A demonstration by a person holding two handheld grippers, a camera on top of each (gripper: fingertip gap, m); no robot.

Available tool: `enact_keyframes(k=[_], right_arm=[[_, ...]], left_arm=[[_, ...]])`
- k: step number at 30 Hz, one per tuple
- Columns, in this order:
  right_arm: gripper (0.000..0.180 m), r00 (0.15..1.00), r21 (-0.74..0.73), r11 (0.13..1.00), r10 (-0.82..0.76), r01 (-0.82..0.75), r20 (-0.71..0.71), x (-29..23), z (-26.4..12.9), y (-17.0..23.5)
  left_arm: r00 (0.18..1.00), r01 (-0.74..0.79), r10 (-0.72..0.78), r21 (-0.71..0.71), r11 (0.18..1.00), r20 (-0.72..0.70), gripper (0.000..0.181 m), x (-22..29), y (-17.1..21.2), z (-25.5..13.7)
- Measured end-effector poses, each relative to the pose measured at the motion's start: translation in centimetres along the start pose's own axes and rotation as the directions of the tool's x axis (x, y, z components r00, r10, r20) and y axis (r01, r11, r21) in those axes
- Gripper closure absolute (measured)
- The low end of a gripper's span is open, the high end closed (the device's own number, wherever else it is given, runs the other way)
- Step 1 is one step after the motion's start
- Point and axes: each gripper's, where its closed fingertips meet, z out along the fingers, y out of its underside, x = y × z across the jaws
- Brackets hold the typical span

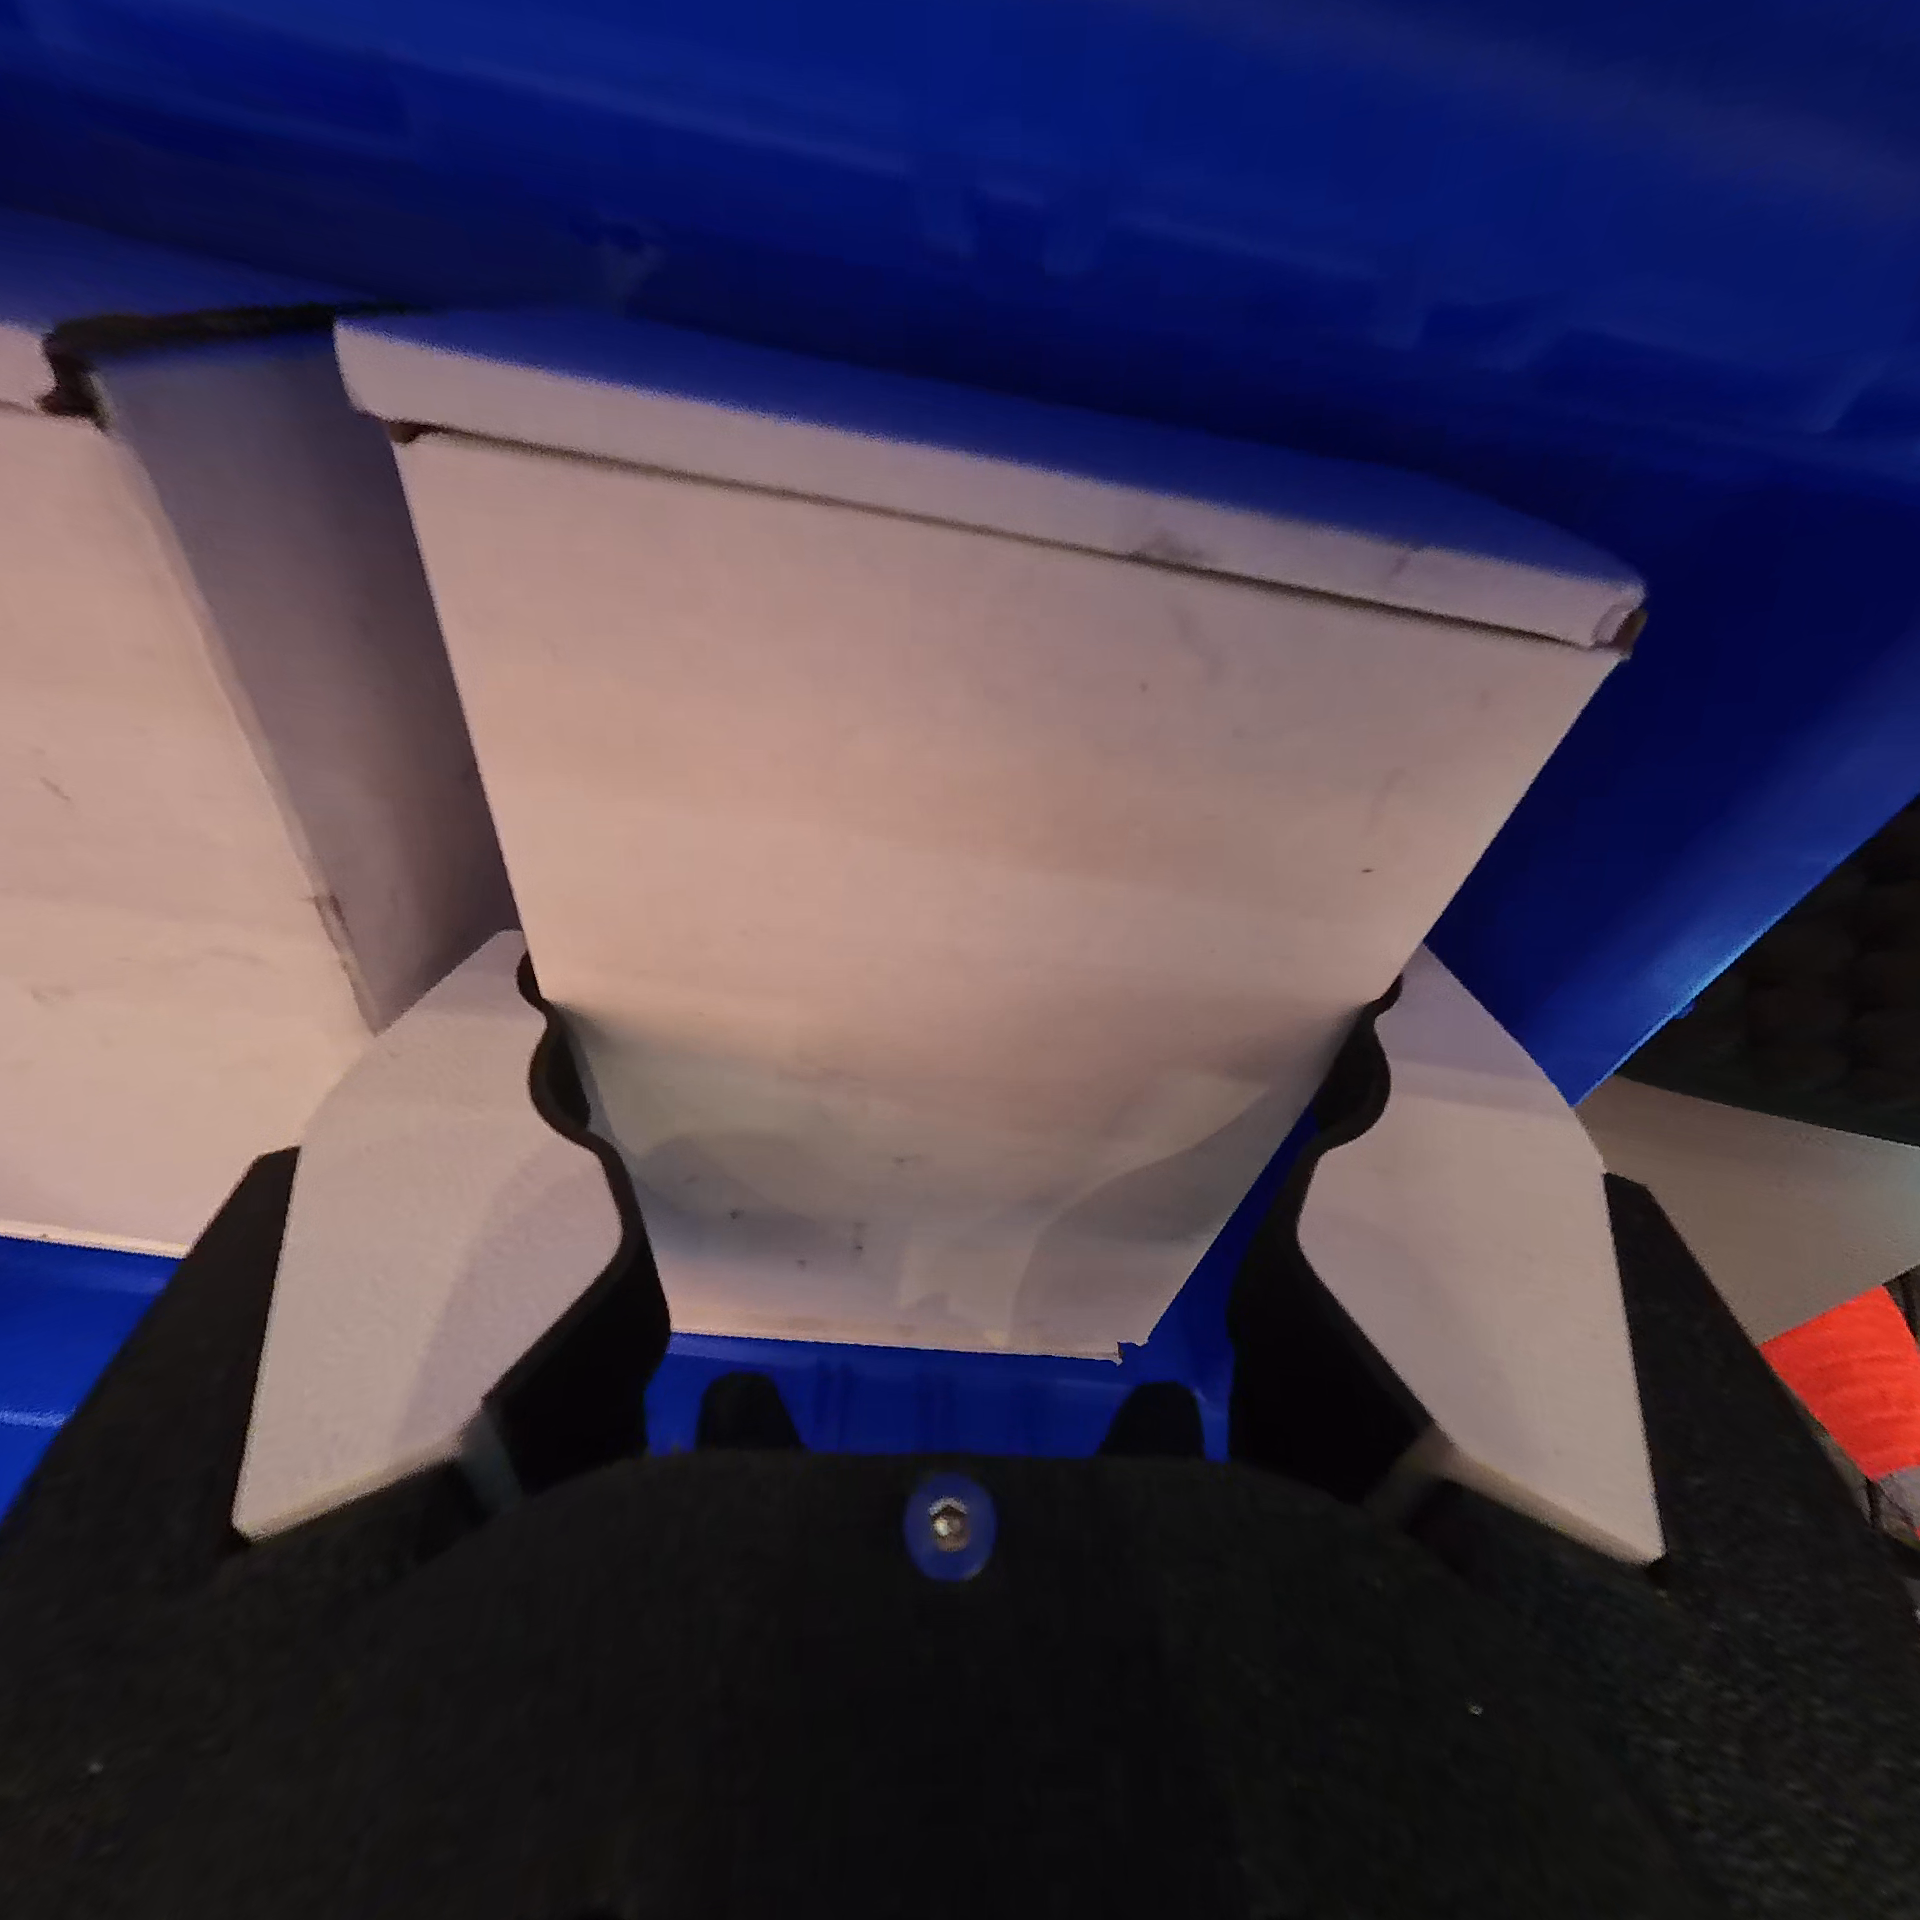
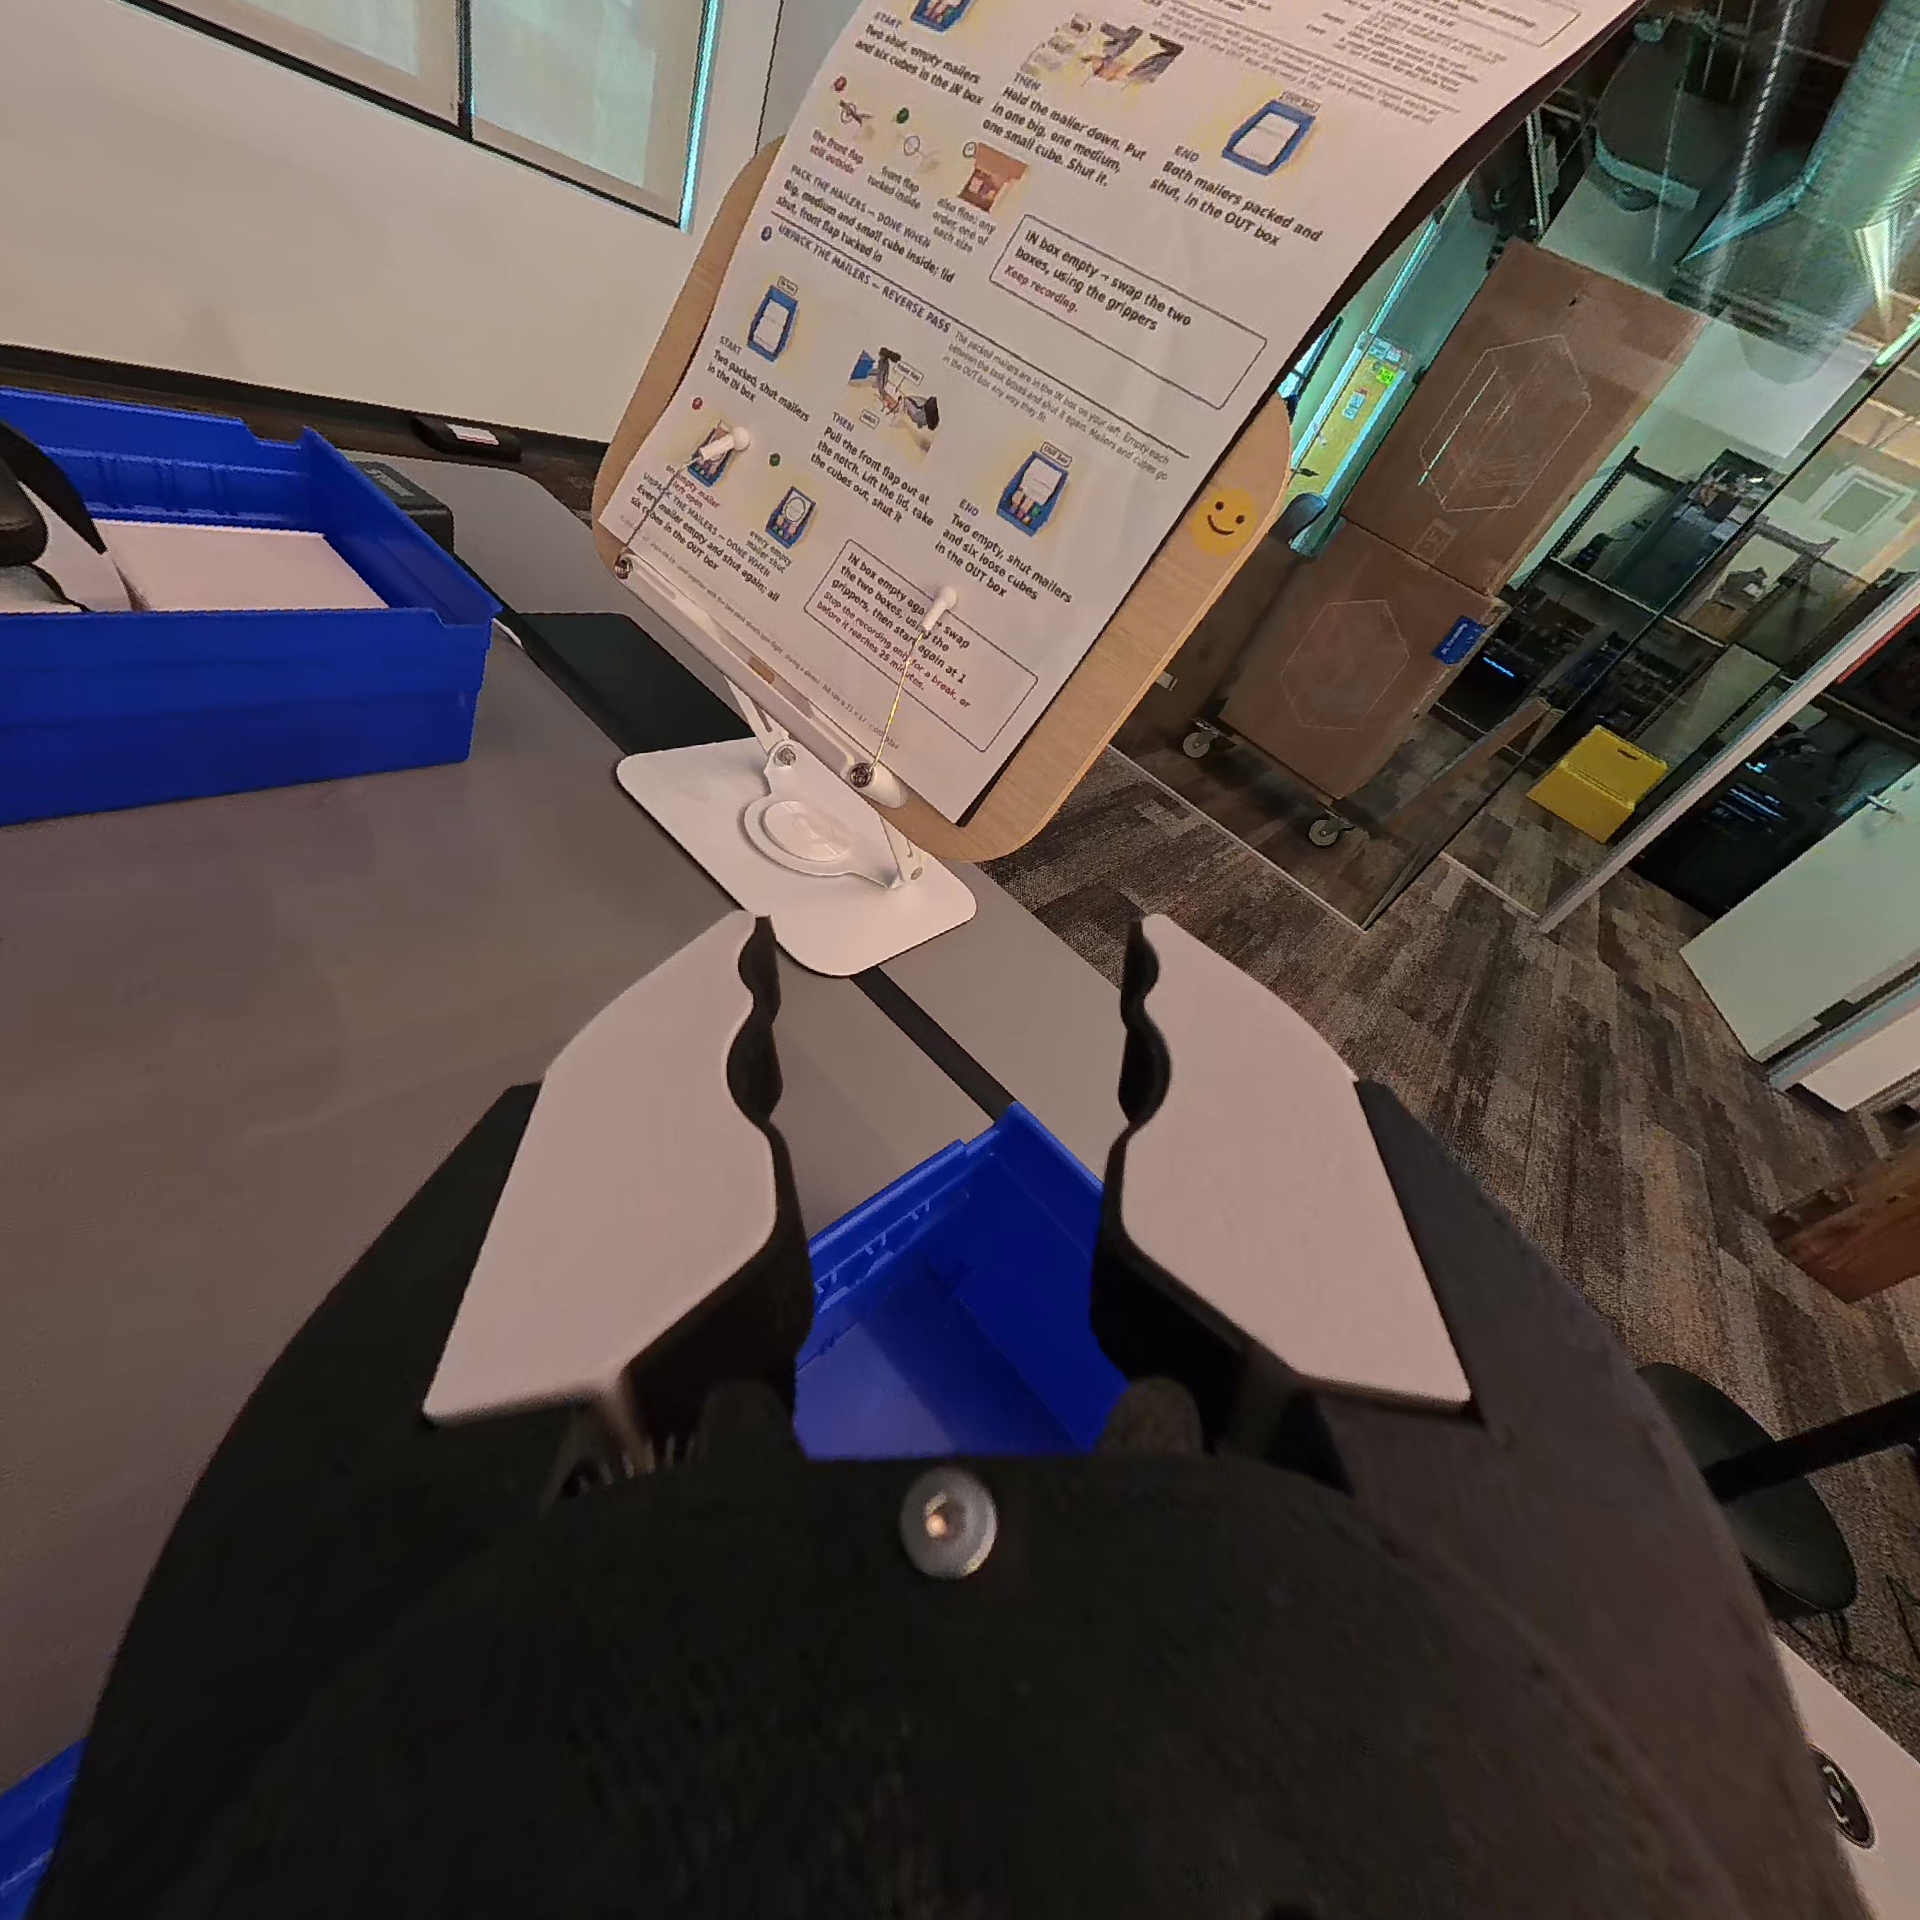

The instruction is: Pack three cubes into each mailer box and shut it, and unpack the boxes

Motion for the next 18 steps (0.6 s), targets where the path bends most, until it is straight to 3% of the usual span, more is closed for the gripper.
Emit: enact_keyframes(k=[1, 18], right_arm=[[0.115, 1.000, 0.000, 1.000, 0.000, 0.000, 0.001, -0.01, 0.00, 0.01], [0.116, 1.000, -0.019, 1.000, -0.004, 0.004, 0.013, -0.19, 0.26, 0.47]], left_arm=[[1.000, -0.001, 0.001, -0.001, 1.000, 0.001, 0.043, 0.00, 0.03, -0.02], [1.000, -0.006, 0.007, -0.054, 0.999, 0.021, 0.046, -0.23, 0.61, -0.31]])
